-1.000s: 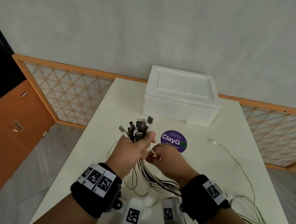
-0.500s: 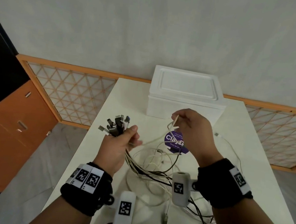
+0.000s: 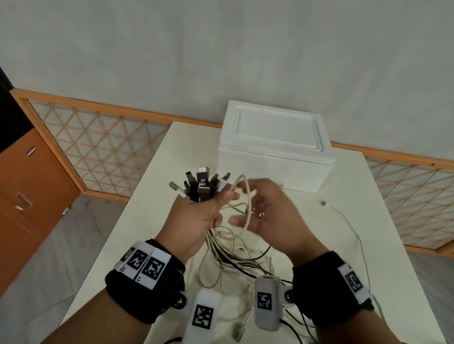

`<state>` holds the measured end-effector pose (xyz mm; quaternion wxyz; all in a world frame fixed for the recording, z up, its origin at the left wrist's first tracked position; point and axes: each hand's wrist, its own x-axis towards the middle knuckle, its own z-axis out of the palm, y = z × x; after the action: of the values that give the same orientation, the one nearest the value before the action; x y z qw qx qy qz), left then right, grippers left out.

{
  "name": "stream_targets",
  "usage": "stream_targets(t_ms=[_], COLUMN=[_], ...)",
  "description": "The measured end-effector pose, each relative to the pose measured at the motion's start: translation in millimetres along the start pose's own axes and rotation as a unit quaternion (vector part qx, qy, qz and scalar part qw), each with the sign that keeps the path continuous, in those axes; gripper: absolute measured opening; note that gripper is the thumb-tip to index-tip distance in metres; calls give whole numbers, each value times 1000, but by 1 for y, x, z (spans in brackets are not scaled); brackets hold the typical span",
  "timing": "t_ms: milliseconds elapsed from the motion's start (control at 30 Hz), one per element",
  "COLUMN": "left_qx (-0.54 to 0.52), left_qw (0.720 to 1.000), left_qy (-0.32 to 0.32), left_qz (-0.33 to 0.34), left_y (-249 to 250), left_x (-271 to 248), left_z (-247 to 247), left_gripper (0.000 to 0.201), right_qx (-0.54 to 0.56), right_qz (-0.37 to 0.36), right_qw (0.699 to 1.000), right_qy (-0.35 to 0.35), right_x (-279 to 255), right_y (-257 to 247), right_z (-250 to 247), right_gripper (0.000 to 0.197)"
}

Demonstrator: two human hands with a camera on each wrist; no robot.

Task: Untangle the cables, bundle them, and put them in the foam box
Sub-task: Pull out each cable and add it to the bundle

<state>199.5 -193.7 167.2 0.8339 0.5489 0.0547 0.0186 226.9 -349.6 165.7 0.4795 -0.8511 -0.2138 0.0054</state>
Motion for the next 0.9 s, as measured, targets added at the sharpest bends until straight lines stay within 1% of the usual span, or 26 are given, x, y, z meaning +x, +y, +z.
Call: stream_targets(t_ms=[33, 67, 100, 133, 167, 233, 300, 333, 400, 433, 467, 533, 600, 700, 767, 800, 833, 867, 900], left_qx=[-28, -50, -67, -75, -75, -63, -37, -10, 69, 117, 161, 201, 221, 280, 300, 292, 276, 253, 229], left_qw=[999, 998, 997, 996, 995, 995, 995, 995, 990, 984, 977, 967, 962, 952, 947, 950, 956, 963, 970], left_qy=[-15, -29, -40, -48, -56, -70, -61, -46, -22, -20, -13, 23, 44, 3, 7, 18, 27, 32, 32], left_qz=[-7, -14, -21, -27, -31, -38, -62, -84, -122, -132, -137, -158, -156, -127, -118, -111, -100, -86, -76], left_y=[6, 12, 16, 17, 18, 14, -3, -13, -36, -47, -56, -66, -71, -70, -70, -70, -69, -67, -64], left_x=[-2, -4, -5, -5, -5, -3, 3, 6, 13, 15, 17, 21, 26, 30, 30, 31, 31, 32, 32], left_z=[2, 4, 4, 3, 0, -4, -11, -14, -21, -24, -27, -33, -40, -43, -41, -40, -38, -35, -31], left_gripper=[10, 3, 6, 11, 12, 12, 14, 14, 19, 19, 15, 4, 10, 1, 4, 4, 5, 6, 8], right_qx=[-76, -146, -190, -212, -215, -169, -68, -6, 117, 146, 166, 213, 247, 274, 282, 287, 280, 254, 214], right_qz=[3, 4, 5, 18, 33, 66, 75, 76, 61, 48, 33, 6, -17, -51, -75, -76, -61, -22, 41], right_qw=[996, 986, 977, 973, 974, 983, 990, 990, 981, 976, 971, 956, 939, 917, 908, 907, 913, 927, 946], right_qy=[-50, -84, -96, -89, -69, 0, 93, 123, 142, 152, 166, 202, 238, 286, 303, 299, 290, 274, 239], right_x=[-1, -3, -4, -4, -5, -5, -2, -2, -1, -2, -2, -4, -7, -15, -17, -16, -12, -8, -6], right_y=[15, 29, 42, 47, 48, 39, 17, 4, -21, -31, -38, -48, -51, -50, -50, -48, -42, -32, -21], right_z=[5, 10, 15, 17, 15, 9, -1, -5, -11, -13, -16, -22, -29, -42, -50, -51, -50, -47, -41], right_gripper=[40, 35, 26, 15, 10, 22, 17, 14, 12, 11, 10, 9, 10, 11, 11, 16, 28, 42, 54])
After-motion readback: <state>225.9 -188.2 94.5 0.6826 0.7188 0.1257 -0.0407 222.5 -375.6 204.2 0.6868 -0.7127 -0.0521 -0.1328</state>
